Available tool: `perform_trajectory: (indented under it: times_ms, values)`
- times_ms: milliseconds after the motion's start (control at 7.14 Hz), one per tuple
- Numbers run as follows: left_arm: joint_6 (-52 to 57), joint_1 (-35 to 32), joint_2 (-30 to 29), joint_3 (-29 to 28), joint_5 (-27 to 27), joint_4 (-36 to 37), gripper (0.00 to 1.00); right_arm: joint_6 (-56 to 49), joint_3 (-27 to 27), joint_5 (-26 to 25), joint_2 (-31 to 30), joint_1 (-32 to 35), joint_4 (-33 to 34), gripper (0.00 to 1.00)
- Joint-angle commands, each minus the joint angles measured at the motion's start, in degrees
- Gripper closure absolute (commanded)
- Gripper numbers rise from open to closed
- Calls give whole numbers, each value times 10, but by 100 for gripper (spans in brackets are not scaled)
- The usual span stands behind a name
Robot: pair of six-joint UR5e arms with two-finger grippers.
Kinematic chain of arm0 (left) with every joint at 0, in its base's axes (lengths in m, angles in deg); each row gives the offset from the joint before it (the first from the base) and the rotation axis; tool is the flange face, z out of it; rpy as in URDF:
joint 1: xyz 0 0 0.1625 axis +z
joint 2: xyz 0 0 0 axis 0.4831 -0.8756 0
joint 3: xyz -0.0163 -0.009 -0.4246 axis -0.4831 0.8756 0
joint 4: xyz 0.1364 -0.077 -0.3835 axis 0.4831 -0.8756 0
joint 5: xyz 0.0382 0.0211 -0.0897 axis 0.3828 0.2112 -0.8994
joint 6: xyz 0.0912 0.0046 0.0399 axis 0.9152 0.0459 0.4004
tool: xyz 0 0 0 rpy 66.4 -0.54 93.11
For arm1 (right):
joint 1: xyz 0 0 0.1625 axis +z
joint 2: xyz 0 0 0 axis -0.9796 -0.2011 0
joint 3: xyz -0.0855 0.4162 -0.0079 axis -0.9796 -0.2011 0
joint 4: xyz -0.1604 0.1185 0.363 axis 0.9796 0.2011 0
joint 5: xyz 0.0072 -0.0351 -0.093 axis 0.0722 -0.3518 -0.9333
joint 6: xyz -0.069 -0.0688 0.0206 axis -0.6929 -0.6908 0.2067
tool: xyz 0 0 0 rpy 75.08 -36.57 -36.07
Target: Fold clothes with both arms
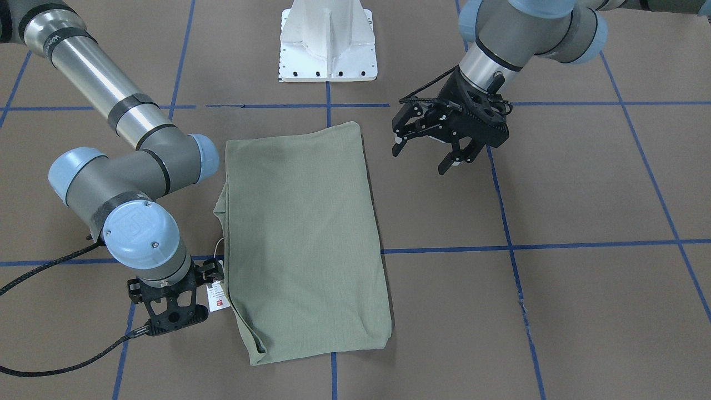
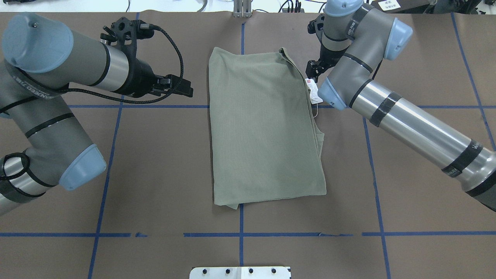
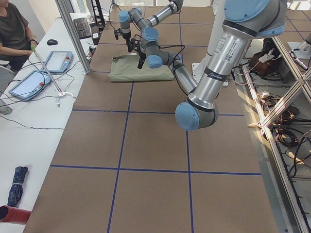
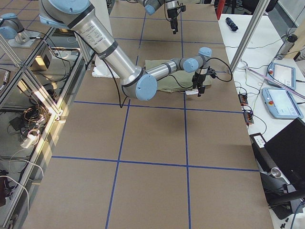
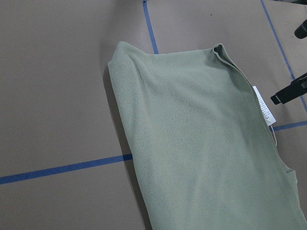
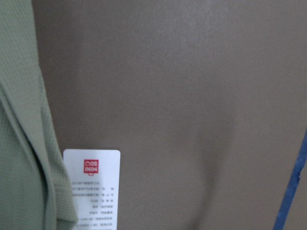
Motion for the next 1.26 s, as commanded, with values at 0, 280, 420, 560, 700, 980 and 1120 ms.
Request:
perform_trajectory:
  times_ms: [0, 280, 420, 560, 700, 980, 1120]
  values:
    - [4, -1, 2, -11, 0, -2, 0, 12, -20, 4, 36, 1, -4, 0]
    - [5, -3, 2, -19, 0, -24, 0, 14, -138, -17, 109, -1, -42, 0]
    - [4, -3, 2, -19, -1, -25, 0, 16, -190, -18, 115, -4, -103, 0]
    - [5, -3, 2, -19, -1, -25, 0, 34, -217, -18, 133, -15, -125, 0]
    - [6, -5, 3, -19, -1, -25, 0, 41, -221, -19, 140, -26, -128, 0]
    - [6, -6, 3, -19, -1, -25, 0, 73, -252, -31, 144, -30, -192, 0]
    - [5, -6, 3, -19, -1, -25, 0, 73, -255, -52, 144, -29, -201, 0]
